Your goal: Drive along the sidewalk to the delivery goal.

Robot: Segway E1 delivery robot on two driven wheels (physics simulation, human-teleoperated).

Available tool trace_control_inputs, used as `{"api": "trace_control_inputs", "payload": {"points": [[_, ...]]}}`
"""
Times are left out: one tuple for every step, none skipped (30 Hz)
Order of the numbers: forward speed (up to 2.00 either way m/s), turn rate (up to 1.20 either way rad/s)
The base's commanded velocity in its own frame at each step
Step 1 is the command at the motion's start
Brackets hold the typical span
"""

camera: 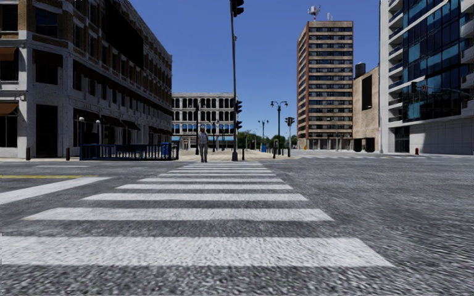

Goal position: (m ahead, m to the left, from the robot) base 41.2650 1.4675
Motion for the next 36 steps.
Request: {"api": "trace_control_inputs", "payload": {"points": [[2.0,0.0],[2.0,0.0],[2.0,0.0],[2.0,0.0],[2.0,0.0],[2.0,0.0],[2.0,0.0],[2.0,0.0],[2.0,0.0],[2.0,0.0],[2.0,0.0],[2.0,0.0],[2.0,0.0],[2.0,0.0],[2.0,0.0],[2.0,0.0],[2.0,0.0],[2.0,0.0],[2.0,0.0],[2.0,0.0],[2.0,0.0],[2.0,0.0],[2.0,0.0],[2.0,0.0],[2.0,0.0],[2.0,0.0],[2.0,0.0],[2.0,0.0],[2.0,0.0],[2.0,0.0],[2.0,0.0],[2.0,0.0],[2.0,0.0],[2.0,0.0],[2.0,0.0],[2.0,0.0]]}}
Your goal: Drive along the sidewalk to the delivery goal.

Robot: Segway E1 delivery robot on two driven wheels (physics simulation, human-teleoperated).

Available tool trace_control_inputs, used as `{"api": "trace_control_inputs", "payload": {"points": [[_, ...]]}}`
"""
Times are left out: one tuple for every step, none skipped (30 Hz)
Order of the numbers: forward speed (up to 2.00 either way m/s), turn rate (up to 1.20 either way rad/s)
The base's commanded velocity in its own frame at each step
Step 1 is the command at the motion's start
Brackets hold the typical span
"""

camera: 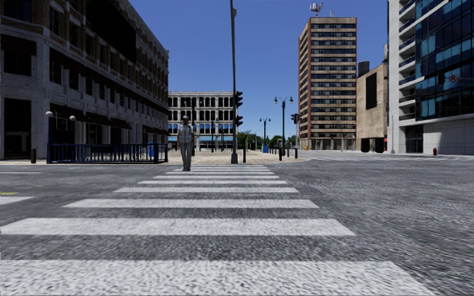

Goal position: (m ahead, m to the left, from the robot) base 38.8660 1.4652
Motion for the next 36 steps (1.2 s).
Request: {"api": "trace_control_inputs", "payload": {"points": [[2.0,0.0],[2.0,0.0],[2.0,0.0],[2.0,0.0],[2.0,0.0],[2.0,0.0],[2.0,0.0],[2.0,0.0],[2.0,0.0],[2.0,0.0],[2.0,0.0],[2.0,0.0],[2.0,0.0],[2.0,0.0],[2.0,0.0],[2.0,0.0],[2.0,0.0],[2.0,0.0],[2.0,0.0],[2.0,0.0],[2.0,0.0],[2.0,0.0],[2.0,0.0],[2.0,0.0],[2.0,0.0],[2.0,0.0],[2.0,0.0],[2.0,0.0],[2.0,0.0],[2.0,0.0],[2.0,0.0],[2.0,0.0],[2.0,0.0],[2.0,0.0],[2.0,0.0],[2.0,0.0]]}}
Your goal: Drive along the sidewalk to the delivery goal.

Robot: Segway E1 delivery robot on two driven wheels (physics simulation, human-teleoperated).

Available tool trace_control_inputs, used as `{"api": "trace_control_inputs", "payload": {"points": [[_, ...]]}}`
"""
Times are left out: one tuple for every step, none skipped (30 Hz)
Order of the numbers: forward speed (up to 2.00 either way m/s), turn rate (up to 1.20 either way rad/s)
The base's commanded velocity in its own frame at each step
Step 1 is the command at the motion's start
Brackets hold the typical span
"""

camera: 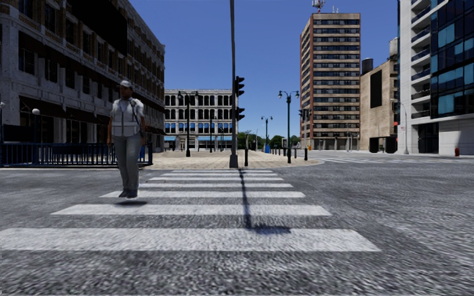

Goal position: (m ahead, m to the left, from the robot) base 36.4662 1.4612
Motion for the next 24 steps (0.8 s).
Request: {"api": "trace_control_inputs", "payload": {"points": [[2.0,0.0],[2.0,0.0],[2.0,0.0],[2.0,0.0],[2.0,0.0],[2.0,0.0],[2.0,0.0],[2.0,0.0],[2.0,0.0],[2.0,0.0],[2.0,0.0],[2.0,0.0],[2.0,0.0],[2.0,0.0],[2.0,0.0],[2.0,0.0],[2.0,0.0],[2.0,0.0],[2.0,0.0],[2.0,0.0],[2.0,0.0],[2.0,0.0],[2.0,0.16],[2.0,0.25]]}}
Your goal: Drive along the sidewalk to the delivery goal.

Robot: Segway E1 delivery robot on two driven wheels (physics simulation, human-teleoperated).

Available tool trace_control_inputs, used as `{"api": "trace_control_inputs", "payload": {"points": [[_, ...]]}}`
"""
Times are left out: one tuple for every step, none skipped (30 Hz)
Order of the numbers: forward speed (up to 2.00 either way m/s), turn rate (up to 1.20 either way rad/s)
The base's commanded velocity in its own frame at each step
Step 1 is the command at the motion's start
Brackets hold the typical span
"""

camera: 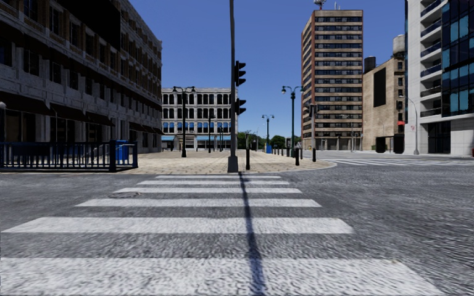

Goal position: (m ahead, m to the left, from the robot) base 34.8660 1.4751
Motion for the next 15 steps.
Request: {"api": "trace_control_inputs", "payload": {"points": [[2.0,0.31],[2.0,0.31],[2.0,0.34],[2.0,0.35],[2.0,0.38],[2.0,0.38],[2.0,0.47],[2.0,0.52],[2.0,0.52],[2.0,0.53],[2.0,0.53],[2.0,0.53],[2.0,0.53],[2.0,0.53],[2.0,0.53]]}}
